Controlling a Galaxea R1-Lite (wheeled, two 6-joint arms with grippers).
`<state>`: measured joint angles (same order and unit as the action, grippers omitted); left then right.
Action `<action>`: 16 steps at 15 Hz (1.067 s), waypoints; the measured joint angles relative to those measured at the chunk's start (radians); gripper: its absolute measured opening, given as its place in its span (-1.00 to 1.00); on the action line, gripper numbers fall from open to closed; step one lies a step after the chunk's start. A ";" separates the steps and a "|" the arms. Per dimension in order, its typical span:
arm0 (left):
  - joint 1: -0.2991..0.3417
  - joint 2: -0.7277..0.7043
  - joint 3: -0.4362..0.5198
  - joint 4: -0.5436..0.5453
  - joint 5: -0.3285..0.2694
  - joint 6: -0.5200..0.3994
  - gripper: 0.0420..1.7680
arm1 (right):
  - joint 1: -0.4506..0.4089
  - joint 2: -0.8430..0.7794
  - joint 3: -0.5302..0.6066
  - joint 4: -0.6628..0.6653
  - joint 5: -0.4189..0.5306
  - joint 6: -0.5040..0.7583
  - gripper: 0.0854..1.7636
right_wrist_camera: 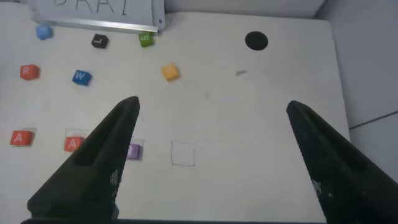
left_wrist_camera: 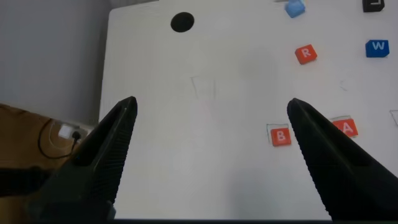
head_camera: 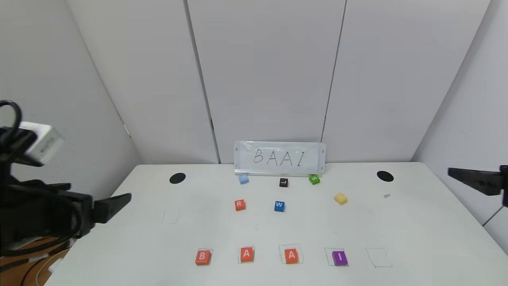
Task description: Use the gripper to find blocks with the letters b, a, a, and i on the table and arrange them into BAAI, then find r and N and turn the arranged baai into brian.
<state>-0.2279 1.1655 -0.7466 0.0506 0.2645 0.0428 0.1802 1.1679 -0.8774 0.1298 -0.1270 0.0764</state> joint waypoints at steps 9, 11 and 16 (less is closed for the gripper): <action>0.068 -0.710 -0.002 0.327 0.017 0.181 0.94 | -0.083 -0.675 0.018 0.270 0.008 -0.118 0.92; 0.129 -0.807 0.013 0.339 -0.025 0.213 0.94 | -0.122 -0.776 0.004 0.310 0.023 -0.163 0.92; 0.216 -0.961 0.032 0.344 -0.121 0.220 0.94 | -0.156 -0.934 0.012 0.319 0.094 -0.178 0.93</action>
<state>-0.0123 0.2043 -0.7149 0.3945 0.1436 0.2628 0.0240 0.2338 -0.8657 0.4489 -0.0330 -0.1013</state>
